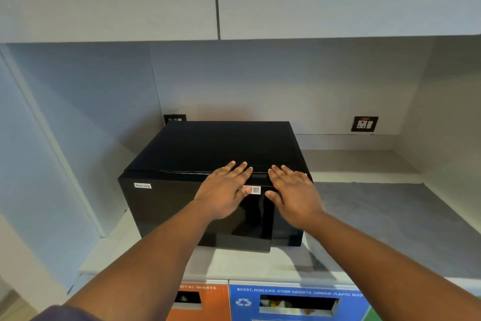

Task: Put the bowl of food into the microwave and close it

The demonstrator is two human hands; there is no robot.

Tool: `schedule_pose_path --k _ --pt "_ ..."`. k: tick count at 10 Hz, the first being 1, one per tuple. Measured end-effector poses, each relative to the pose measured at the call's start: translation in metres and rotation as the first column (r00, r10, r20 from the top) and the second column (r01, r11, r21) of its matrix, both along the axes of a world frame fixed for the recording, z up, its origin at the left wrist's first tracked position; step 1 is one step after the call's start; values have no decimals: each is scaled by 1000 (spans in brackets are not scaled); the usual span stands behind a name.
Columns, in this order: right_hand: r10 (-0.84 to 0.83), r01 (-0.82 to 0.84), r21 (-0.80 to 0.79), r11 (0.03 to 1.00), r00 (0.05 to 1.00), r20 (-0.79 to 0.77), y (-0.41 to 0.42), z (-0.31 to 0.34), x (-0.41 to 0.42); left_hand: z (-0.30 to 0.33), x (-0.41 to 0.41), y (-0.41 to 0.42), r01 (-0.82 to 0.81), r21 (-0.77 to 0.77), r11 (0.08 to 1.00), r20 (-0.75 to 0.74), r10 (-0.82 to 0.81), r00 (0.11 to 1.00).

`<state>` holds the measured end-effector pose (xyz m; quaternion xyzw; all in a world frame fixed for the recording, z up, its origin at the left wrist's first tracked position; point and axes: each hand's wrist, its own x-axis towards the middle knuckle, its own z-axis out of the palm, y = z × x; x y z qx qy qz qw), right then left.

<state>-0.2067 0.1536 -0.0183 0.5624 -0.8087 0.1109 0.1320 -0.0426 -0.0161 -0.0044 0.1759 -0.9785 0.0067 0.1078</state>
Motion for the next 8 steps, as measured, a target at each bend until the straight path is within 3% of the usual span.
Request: schedule_pose_path --k 3,5,8 --pt "-79 76 -48 996 995 -65 -14 -5 3 -3 -9 -5 -15 -30 999 -41 14 999" --pt "-110 111 14 994 992 -69 -14 2 8 1 -8 -4 -8 -8 1000 -20 8 1000" --pt "-142 145 -27 989 985 96 -13 13 17 13 -3 2 6 27 1000 -60 -4 998"
